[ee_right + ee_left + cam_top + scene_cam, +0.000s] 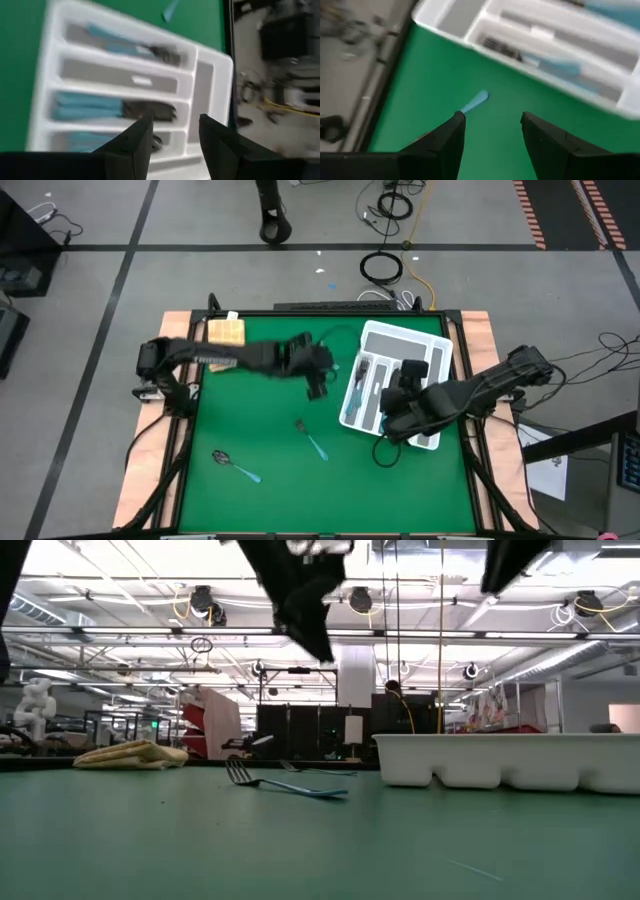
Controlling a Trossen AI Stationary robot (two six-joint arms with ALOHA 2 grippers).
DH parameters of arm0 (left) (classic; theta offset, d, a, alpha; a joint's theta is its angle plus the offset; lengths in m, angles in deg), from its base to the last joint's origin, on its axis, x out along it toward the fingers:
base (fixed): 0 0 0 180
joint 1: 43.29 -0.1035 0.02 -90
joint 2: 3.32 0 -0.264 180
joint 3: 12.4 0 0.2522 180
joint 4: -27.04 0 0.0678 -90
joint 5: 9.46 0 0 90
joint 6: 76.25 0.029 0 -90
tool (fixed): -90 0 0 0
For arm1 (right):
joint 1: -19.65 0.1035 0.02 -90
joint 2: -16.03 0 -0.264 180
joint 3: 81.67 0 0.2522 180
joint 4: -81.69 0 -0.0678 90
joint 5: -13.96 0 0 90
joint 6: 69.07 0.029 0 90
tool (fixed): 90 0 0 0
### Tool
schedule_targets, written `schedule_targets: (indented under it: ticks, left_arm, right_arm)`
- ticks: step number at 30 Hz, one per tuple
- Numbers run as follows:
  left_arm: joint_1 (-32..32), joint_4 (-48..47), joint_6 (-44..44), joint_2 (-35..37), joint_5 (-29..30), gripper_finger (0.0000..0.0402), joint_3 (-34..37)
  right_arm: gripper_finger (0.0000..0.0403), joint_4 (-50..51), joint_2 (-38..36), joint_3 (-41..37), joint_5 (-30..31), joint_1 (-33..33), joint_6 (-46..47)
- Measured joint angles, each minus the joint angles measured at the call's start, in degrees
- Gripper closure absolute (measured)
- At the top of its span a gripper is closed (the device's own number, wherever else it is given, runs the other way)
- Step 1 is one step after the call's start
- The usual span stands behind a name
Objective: Sort silverware
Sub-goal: Put the top blue fork into the tray
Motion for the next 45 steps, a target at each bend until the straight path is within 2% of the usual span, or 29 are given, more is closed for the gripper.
schedule_targets:
  ticks: [4, 8, 11, 16, 27, 35, 39, 45]
  left_arm:
    - [-9.83, 2.08, 14.07, -0.45, -18.03, 0.0201, 0.03]
    - [-17.22, 4.4, 25.96, -2.33, -26.93, 0.0201, -0.01]
    - [-20.08, 1.94, 31.48, -4.84, -31.34, 0.0201, 0.03]
    - [-21.07, -2.5, 41.31, -10.4, -29.65, 0.0201, 0.08]
    - [-21.8, 1.3, 51.78, -17.28, -24.23, 0.0201, -0.49]
    - [-24.77, 1.08, 53.1, -22.48, -23.42, 0.0201, -6.64]
    - [-25.2, -5.23, 54.2, -25.81, -25.33, 0.0201, -10.01]
    - [-25.11, -6.09, 55.45, -25.17, -26.59, 0.0203, -10.19]
  right_arm:
    - [0.0254, 0.03, 0.0, 8.39, -0.72, 1.19, -0.09]
    - [0.0254, -0.04, 0.0, 13.85, -0.69, 2.18, 1.02]
    - [0.0254, 0.01, -0.02, 15.75, -0.65, 2.76, 3.8]
    - [0.0254, 0.05, 0.0, 16.15, -0.7, 3.71, 7.67]
    - [0.0254, 0.04, 0.0, 16.15, -0.65, 4.5, 11.81]
    - [0.0254, -1.39, 0.0, 16.15, -0.55, 4.46, 11.91]
    - [0.0254, -2.15, 0.0, 16.15, -0.62, 4.46, 12.86]
    - [0.0255, -2.21, 0.0, 16.15, -0.64, 4.46, 13.46]
